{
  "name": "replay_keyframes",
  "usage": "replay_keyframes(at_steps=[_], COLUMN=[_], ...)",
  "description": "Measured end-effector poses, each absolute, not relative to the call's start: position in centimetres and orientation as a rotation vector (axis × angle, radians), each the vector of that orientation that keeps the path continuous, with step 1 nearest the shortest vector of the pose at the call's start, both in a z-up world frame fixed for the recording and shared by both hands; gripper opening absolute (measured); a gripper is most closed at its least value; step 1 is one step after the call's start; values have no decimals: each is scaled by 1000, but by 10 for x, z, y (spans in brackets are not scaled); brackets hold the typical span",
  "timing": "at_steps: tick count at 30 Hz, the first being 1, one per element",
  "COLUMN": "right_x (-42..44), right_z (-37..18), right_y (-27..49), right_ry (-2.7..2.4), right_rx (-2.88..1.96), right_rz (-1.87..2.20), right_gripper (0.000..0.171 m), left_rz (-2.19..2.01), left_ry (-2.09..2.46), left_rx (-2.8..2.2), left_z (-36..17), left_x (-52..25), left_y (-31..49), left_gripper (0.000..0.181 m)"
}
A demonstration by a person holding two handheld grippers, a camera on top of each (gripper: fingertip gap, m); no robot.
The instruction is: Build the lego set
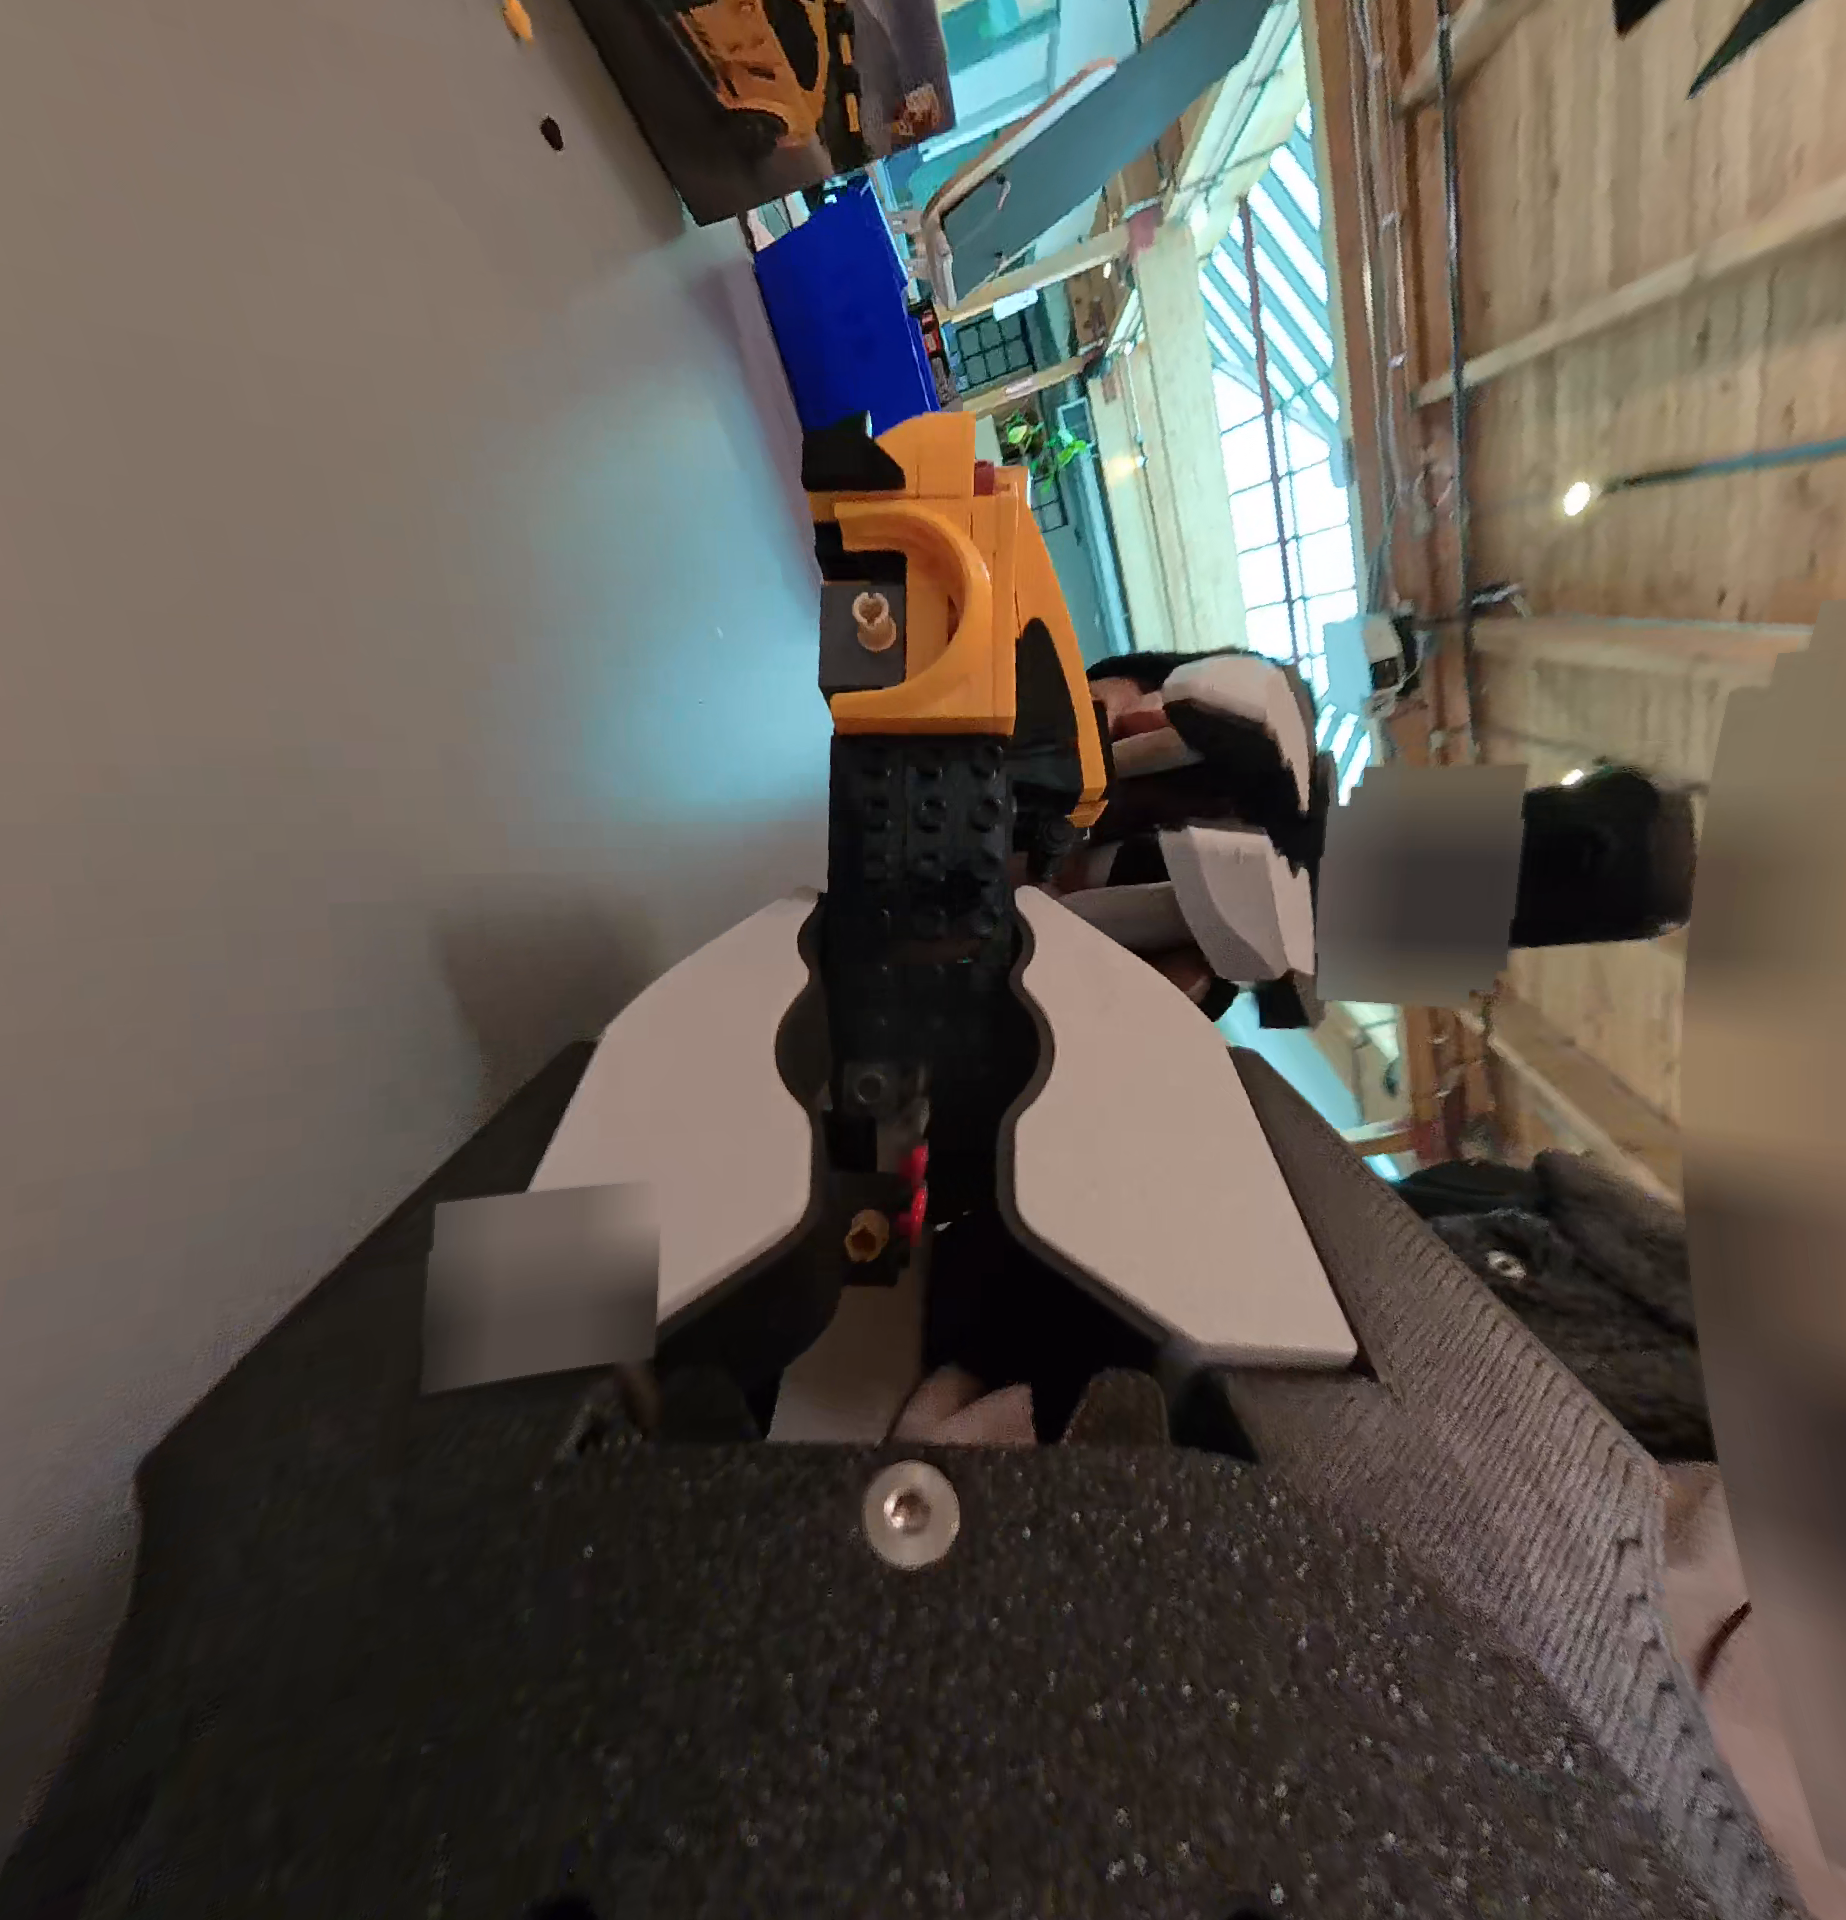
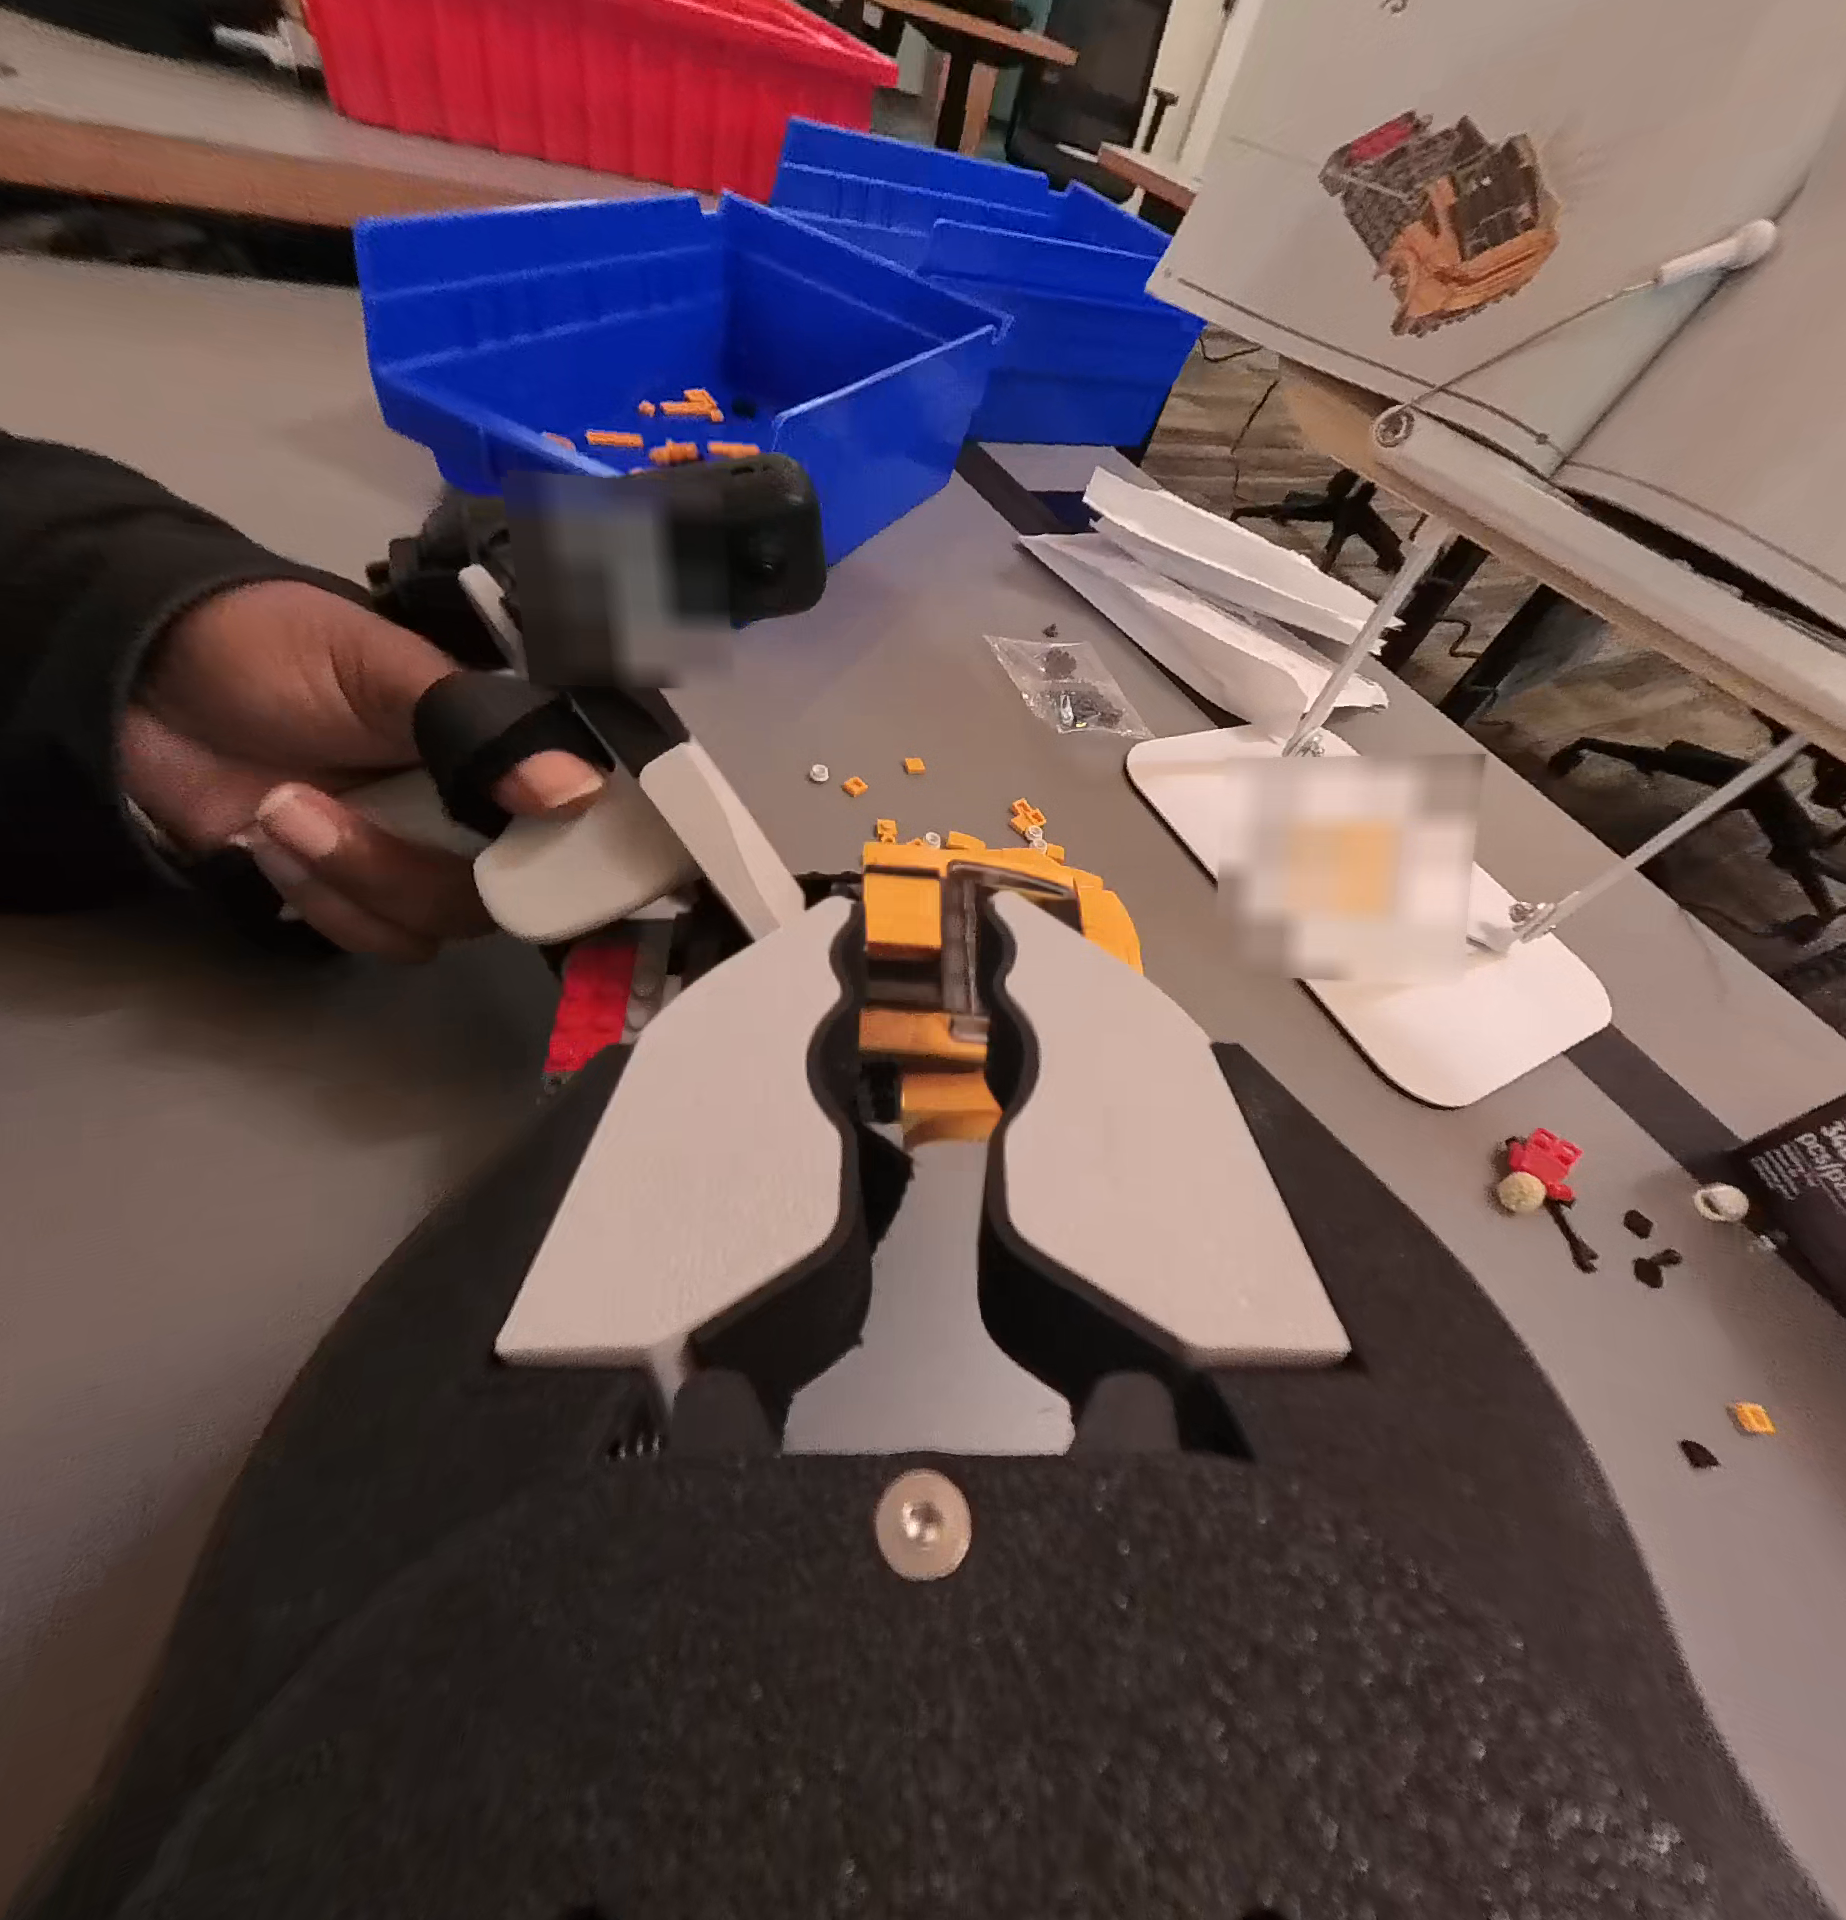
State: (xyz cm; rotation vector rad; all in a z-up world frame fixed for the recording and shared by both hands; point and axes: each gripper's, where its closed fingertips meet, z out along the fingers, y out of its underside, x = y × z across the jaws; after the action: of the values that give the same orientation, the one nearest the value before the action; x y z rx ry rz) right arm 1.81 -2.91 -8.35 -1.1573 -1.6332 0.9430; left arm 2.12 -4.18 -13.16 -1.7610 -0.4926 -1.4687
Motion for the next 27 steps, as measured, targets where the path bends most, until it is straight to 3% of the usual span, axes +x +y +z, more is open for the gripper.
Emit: replay_keyframes(at_steps=[12, 27], right_x=[12, 12], right_z=[-101, -95], right_y=[-25, -26], right_ry=[-1747, -1752], right_rx=[-1231, -1159], right_rz=[904, 870], right_gripper=[20, 20], left_rz=[-1685, -1854], left_ry=[-786, -756], left_rx=[-1627, -1536], left_z=[-132, -124], left_x=[16, 27], left_y=[-37, -40], left_gripper=[29, 28])
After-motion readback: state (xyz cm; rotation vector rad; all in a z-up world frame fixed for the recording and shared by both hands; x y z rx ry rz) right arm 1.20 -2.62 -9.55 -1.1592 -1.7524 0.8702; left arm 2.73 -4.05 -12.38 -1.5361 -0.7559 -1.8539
